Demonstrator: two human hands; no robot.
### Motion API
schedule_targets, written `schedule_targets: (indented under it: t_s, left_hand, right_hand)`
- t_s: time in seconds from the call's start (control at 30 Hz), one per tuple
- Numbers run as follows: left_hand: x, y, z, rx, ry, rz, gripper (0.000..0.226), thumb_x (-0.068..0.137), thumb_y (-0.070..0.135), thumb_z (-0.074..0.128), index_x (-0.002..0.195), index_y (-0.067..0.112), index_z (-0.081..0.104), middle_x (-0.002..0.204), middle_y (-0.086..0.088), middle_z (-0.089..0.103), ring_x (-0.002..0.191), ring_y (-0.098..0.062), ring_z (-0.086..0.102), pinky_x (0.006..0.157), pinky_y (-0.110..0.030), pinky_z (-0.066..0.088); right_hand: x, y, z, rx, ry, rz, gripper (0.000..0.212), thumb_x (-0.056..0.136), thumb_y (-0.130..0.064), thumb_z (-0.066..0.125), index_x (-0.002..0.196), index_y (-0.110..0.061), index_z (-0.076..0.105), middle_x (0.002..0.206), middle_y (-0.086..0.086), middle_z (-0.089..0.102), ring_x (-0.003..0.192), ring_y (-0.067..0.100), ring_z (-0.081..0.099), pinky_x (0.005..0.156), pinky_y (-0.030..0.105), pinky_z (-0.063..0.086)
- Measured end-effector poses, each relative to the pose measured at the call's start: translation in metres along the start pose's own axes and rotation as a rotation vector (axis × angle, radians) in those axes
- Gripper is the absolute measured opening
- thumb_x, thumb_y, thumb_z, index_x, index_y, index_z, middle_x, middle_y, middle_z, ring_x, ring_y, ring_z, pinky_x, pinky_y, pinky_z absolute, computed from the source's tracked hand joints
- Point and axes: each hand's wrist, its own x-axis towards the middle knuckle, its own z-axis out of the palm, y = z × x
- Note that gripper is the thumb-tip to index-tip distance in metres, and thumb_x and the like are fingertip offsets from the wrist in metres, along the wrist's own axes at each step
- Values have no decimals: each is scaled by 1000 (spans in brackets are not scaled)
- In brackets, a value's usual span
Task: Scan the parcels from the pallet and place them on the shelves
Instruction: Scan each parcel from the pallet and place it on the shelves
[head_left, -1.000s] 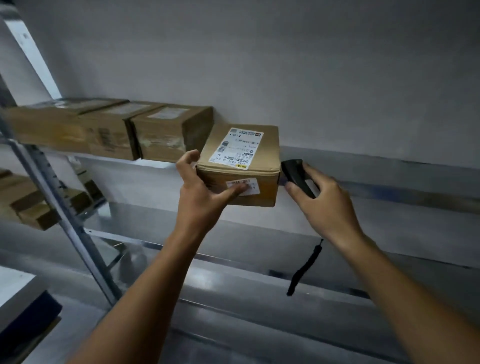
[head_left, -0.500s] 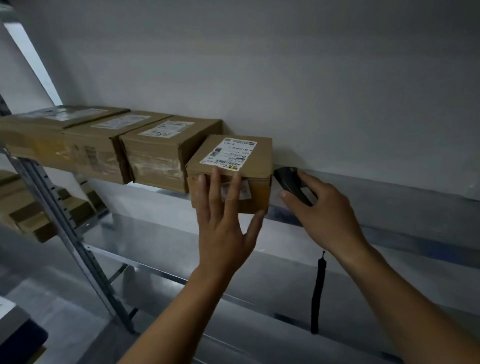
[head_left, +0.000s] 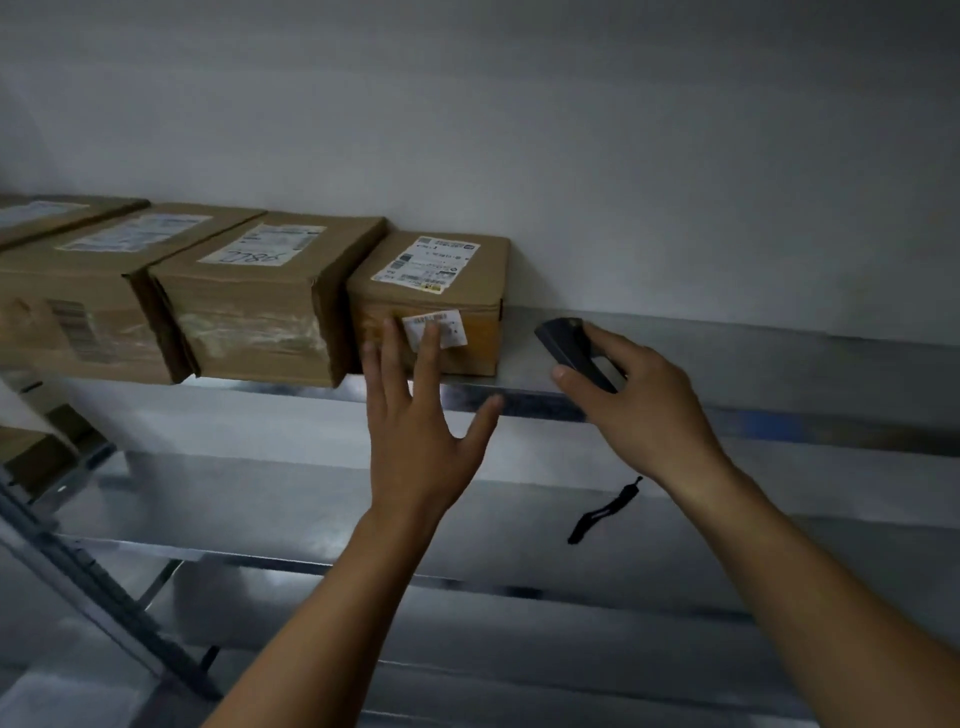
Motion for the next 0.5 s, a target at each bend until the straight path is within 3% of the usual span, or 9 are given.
schedule_targets:
  t_s: [0.17, 0.27, 0.5]
  left_hand:
    - [-37, 15, 8, -198, -97, 90, 83, 93, 64, 60, 160, 30, 26, 172, 3, 6, 158, -20, -3, 125, -43, 14]
    - [-71, 34, 26, -323, -257, 125, 81, 92, 63, 62, 159, 32, 27, 171, 6, 7, 158, -19, -3, 125, -44, 16]
    - [-153, 111, 63, -547, -615, 220, 83, 91, 66, 60, 159, 37, 23, 171, 12, 6, 157, -13, -9, 123, -42, 12]
  right_hand:
    - [-54, 11, -10, -51, 94, 116, 64, 83, -70, 60, 143, -51, 46, 132, -14, 59, 119, 3, 54, 93, 18, 40]
    - [-104, 31, -23, -125, 192, 214, 60, 84, -65, 63, 140, -49, 50, 129, -13, 62, 118, 5, 56, 90, 15, 41]
    - [-241, 74, -89, -313, 304, 547, 69, 83, -67, 64, 145, -41, 48, 136, -3, 58, 125, 17, 54, 101, 38, 49]
